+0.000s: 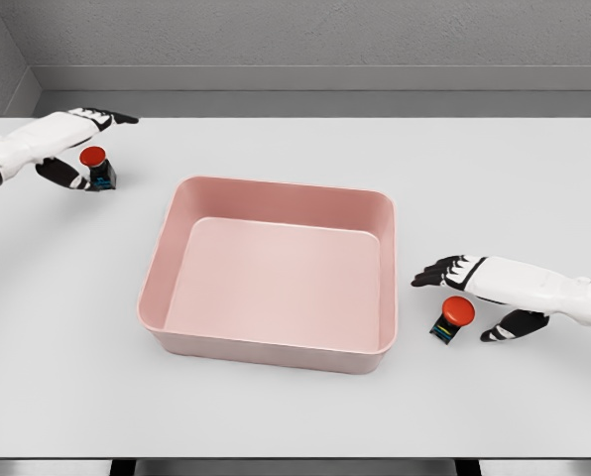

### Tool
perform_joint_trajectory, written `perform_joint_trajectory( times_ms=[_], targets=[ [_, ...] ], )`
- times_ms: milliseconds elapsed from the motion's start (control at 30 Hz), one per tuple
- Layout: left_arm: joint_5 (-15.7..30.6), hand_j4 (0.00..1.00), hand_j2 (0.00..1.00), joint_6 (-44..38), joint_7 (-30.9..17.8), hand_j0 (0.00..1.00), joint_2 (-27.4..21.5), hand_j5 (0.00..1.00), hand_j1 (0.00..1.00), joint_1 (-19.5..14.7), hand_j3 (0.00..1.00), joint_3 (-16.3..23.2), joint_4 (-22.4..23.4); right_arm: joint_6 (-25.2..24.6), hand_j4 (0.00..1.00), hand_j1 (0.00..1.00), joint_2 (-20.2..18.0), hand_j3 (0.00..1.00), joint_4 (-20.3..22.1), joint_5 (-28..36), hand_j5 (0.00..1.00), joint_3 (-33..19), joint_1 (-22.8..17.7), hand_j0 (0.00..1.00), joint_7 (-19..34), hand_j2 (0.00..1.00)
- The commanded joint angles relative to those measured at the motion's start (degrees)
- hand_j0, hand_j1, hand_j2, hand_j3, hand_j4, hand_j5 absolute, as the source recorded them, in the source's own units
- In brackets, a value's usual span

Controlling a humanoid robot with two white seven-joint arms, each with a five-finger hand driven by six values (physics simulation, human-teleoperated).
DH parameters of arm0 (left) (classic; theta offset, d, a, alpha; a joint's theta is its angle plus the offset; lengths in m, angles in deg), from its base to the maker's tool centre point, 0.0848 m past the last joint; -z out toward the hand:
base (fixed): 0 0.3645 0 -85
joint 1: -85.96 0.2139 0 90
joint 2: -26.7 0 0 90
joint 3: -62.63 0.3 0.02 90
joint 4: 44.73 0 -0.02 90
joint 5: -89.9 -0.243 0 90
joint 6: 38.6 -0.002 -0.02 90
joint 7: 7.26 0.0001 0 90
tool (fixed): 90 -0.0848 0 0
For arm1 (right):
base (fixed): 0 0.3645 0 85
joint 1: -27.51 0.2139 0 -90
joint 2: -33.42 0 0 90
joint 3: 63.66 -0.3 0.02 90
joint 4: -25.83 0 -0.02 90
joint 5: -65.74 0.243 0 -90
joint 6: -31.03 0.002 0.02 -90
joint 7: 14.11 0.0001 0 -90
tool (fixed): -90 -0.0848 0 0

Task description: Put the industrial switch in the basket with both arms

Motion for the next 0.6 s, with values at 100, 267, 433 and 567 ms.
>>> perform_joint_trajectory(
  times_ms=[100, 267, 433, 567],
  targets=[
    [0.22, 1.0, 1.0, -0.07, 0.03, 1.0, -0.04, 1.0, 1.0, -0.09, 1.0, 0.55, 1.01, -0.16, 1.0, 1.0, 0.35, 1.0, 0.59, 0.1, 1.0, -0.11, -0.09, 1.0, -0.02, 1.0],
    [0.13, 1.0, 1.0, -0.07, 0.03, 1.0, 0.22, 1.0, 1.0, -1.49, 1.0, 2.22, 3.39, -0.16, 1.0, 1.0, 0.79, 1.0, 0.59, -1.48, 1.0, 0.32, -0.44, 1.0, -0.02, 1.0],
    [0.13, 1.0, 1.0, -0.07, 0.03, 1.0, 0.57, 1.0, 1.0, -2.2, 1.0, 3.45, 3.48, -0.16, 1.0, 1.0, 2.46, 1.0, 0.67, -3.24, 1.0, 0.42, -1.41, 1.0, -0.02, 1.0],
    [-0.66, 1.0, 1.0, -0.07, 0.03, 1.0, 0.57, 1.0, 1.0, -2.37, 1.0, 4.06, 3.48, -0.16, 0.94, 0.94, 2.46, 0.94, 2.17, -4.65, 0.94, -0.11, -1.23, 0.94, -0.02, 0.94]
  ],
)
